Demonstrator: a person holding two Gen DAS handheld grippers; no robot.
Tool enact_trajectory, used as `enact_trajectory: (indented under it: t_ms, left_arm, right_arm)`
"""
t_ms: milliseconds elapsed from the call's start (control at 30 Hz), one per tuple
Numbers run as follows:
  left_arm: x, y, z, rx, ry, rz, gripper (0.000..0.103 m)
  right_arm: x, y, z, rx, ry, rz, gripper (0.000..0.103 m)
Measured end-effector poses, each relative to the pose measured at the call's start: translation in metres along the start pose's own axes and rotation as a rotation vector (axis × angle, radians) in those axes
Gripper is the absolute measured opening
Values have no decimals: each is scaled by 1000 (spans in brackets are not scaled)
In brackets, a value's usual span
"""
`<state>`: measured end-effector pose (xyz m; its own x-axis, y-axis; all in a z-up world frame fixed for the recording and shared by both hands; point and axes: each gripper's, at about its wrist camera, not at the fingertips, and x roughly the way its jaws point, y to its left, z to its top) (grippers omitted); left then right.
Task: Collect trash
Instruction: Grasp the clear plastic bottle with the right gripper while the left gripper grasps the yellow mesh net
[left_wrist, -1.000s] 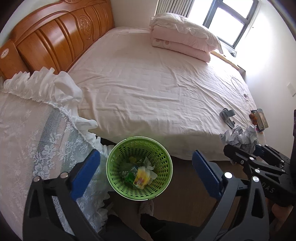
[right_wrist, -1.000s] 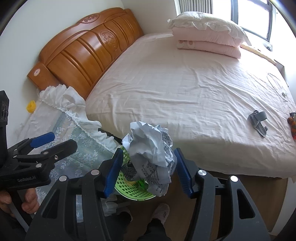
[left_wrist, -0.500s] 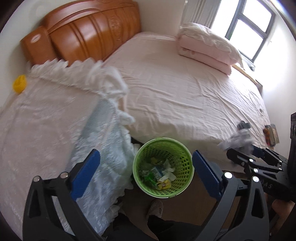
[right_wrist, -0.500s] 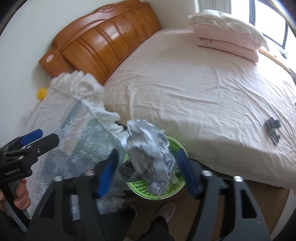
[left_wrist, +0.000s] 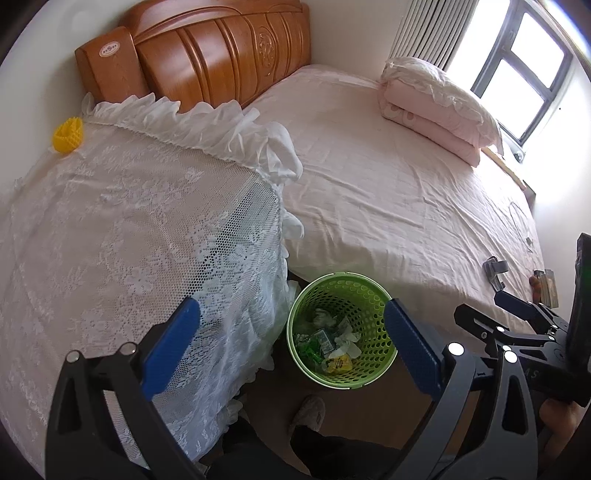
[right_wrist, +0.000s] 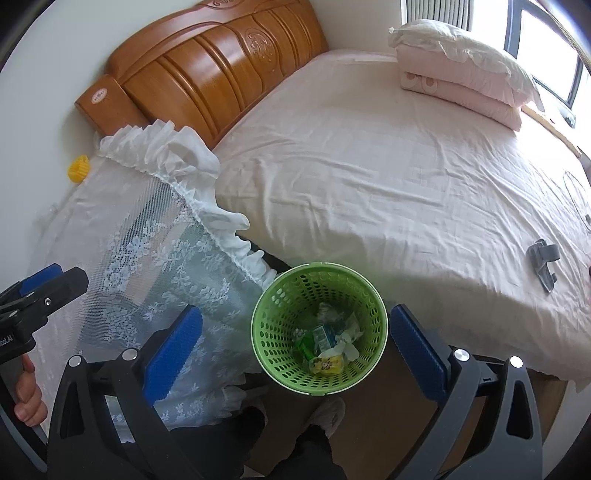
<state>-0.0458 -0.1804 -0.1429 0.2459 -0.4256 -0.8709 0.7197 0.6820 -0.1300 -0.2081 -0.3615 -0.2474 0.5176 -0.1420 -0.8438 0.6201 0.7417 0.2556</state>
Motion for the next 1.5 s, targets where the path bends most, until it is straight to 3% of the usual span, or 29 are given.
enact_trajectory:
  t_ms: [300, 467, 1067, 1433, 1500]
  left_arm:
    - [-4, 15, -3, -14, -1, 22, 95]
    - [-20, 61, -10, -82, -23, 102, 95]
    - [-53, 295, -30, -479, -47, 302, 95]
    - [-52, 401, -8, -627, -125, 330, 95]
    - [-50, 413, -1, -651, -137, 328, 95]
  right_arm:
    - [6, 15, 4, -12, 14, 18, 101]
    - [23, 50, 17, -50, 35, 62, 101]
    - [103, 307, 74, -425, 133, 239, 101]
    - [166, 489, 179, -623, -16, 275, 101]
    - [184, 515, 193, -640, -25, 247, 101]
